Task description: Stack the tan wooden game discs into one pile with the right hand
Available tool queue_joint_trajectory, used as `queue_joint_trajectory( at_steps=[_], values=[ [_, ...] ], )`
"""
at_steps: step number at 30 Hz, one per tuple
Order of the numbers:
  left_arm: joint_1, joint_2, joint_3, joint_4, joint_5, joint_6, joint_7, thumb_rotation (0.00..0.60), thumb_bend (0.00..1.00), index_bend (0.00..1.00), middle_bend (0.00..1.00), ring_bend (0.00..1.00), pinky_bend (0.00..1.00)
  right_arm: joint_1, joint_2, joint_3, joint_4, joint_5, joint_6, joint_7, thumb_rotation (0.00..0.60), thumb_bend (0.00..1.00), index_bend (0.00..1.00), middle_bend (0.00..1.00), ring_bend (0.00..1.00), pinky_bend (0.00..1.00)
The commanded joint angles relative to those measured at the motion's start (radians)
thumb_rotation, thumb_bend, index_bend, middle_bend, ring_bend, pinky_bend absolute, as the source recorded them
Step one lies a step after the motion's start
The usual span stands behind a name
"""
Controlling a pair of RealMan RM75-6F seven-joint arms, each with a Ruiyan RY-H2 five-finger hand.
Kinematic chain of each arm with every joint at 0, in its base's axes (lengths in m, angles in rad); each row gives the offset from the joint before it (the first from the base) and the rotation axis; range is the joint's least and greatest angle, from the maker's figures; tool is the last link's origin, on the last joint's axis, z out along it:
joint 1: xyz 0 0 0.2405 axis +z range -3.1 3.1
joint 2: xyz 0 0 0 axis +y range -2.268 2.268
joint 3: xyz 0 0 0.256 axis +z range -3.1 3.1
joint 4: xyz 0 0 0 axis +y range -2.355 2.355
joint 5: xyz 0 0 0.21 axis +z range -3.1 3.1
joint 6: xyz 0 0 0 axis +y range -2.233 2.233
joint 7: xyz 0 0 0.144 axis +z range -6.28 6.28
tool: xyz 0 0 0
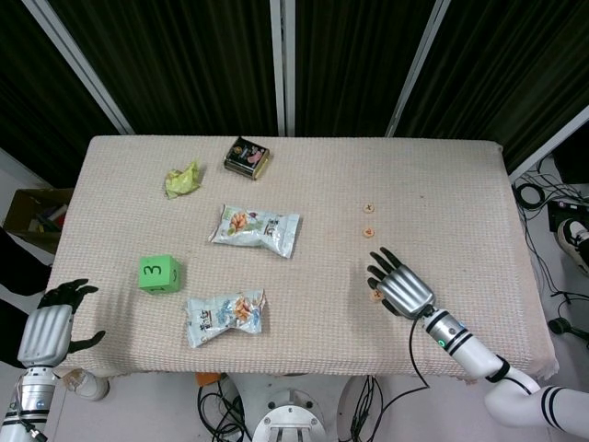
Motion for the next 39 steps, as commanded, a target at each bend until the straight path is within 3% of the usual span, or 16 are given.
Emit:
queue_joint_trajectory(
  at_steps=[1,14,19,23,31,39],
  values=[
    [0.000,0.000,0.000,0.000,0.000,0.000,0.000,0.600,0.13,0.28,0.16,0.13,0.18,-0.002,0.001,-0.001,-0.002,-0.002,0.003,0.001,0.600,0.27,0.41,0.23,0.00,0.00],
    [-0.002,-0.003,0.000,0.003,0.000,-0.003,0.001,0.600,0.13,0.28,0.16,0.13,0.18,-0.012,0.004,0.002,-0.001,0.007,0.011,-0.008,0.600,0.26,0.40,0.23,0.00,0.00],
    [-0.003,-0.002,0.000,0.004,0.001,-0.004,0.000,0.600,0.13,0.28,0.16,0.13,0.18,-0.004,0.013,0.057,0.014,0.053,0.023,0.020,0.600,0.26,0.39,0.22,0.00,0.00],
    [-0.005,-0.001,-0.001,0.000,0.000,-0.005,0.004,0.600,0.13,0.28,0.16,0.13,0.18,0.040,0.023,0.112,0.029,0.111,-0.030,0.043,0.600,0.27,0.39,0.22,0.00,0.00],
    [-0.002,-0.001,0.000,-0.009,-0.003,-0.002,0.012,0.600,0.13,0.28,0.16,0.13,0.18,0.179,-0.095,0.211,0.204,0.280,-0.219,-0.011,0.600,0.27,0.39,0.22,0.00,0.00],
    [0.007,0.002,0.003,-0.008,-0.011,0.003,0.006,0.600,0.13,0.28,0.16,0.13,0.18,0.258,-0.221,0.226,0.366,0.360,-0.300,-0.059,0.600,0.27,0.39,0.22,0.00,0.00]
  ],
)
